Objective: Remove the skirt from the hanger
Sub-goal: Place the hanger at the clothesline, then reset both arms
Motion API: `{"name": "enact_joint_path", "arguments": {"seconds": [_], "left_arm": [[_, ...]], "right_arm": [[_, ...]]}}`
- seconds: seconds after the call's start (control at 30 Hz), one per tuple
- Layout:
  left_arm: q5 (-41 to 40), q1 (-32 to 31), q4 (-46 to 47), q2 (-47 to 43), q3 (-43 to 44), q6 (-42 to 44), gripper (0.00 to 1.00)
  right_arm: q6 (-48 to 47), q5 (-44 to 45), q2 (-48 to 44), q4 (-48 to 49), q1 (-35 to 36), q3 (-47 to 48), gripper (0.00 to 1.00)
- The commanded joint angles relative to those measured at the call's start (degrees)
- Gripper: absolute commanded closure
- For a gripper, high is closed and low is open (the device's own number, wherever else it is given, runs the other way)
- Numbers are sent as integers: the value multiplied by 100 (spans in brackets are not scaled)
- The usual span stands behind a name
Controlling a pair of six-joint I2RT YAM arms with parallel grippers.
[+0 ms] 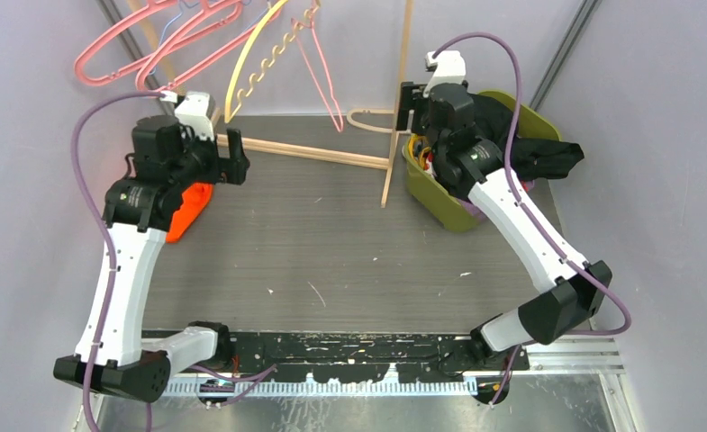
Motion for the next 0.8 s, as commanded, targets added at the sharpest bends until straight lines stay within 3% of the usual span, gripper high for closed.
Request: {"name": "enact_joint_path", "arguments": {"seconds": [0.0,0.1,0.27,0.43,0.5,0.77], "left_arm": [[-701,17,-583,-35,-447,84,0],[-702,158,-405,-94,-789,-16,0],[-217,582,-261,59,-1080,-204,0],[291,1024,-215,196,-1166,-455,0],[128,1028,-114,97,-1242,-504,0],[58,996,154,-81,-1476,-635,0]], "right_arm": [[247,150,167,84,-817,144,19],[751,-163,379,15,-1605,137,19],[269,-213,1225,-169,-2239,575,19],[361,-442,1940,-784,-2272,1465,1],[718,-938,1967,-797,-2262,1496,0],[525,-574,1899,-929,-1986,1531,0]]}}
